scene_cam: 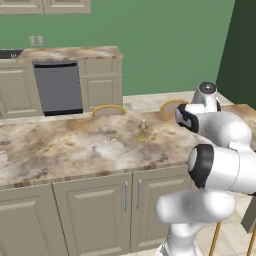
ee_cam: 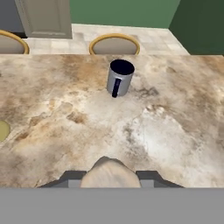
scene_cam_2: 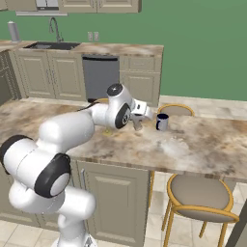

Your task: Pick the candle and candle from the dining table and place them in the open cabinet. Close the cabinet after placing the objects.

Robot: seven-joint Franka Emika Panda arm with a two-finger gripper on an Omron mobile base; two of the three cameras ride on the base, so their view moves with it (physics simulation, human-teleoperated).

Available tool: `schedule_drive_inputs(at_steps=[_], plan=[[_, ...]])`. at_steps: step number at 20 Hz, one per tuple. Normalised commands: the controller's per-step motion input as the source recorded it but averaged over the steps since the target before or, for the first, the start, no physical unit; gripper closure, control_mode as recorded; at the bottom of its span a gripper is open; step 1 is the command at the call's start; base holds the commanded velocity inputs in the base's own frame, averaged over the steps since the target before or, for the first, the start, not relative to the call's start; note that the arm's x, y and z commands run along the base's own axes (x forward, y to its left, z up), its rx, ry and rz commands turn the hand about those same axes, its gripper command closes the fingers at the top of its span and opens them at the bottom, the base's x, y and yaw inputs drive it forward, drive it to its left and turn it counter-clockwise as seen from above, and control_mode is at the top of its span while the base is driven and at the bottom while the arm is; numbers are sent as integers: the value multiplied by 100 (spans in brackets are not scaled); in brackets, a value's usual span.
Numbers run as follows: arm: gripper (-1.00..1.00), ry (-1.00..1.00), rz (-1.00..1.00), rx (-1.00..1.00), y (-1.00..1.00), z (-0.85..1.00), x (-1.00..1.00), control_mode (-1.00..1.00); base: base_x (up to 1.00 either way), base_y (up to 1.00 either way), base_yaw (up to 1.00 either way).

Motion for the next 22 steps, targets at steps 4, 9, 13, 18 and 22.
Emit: schedule_drive_inputs(at_steps=[4, 9, 13, 18, 22], plan=[[100, -9, 0, 0, 0, 0, -29, 100, -17, 3, 0], [100, 0, 0, 0, 0, 0, 0, 100, -66, 39, 0], [100, 0, 0, 0, 0, 0, 0, 100, -43, 84, 0], [100, 0, 0, 0, 0, 0, 0, 100, -10, 100, 0], [100, 0, 0, 0, 0, 0, 0, 100, 0, 100, 0]])
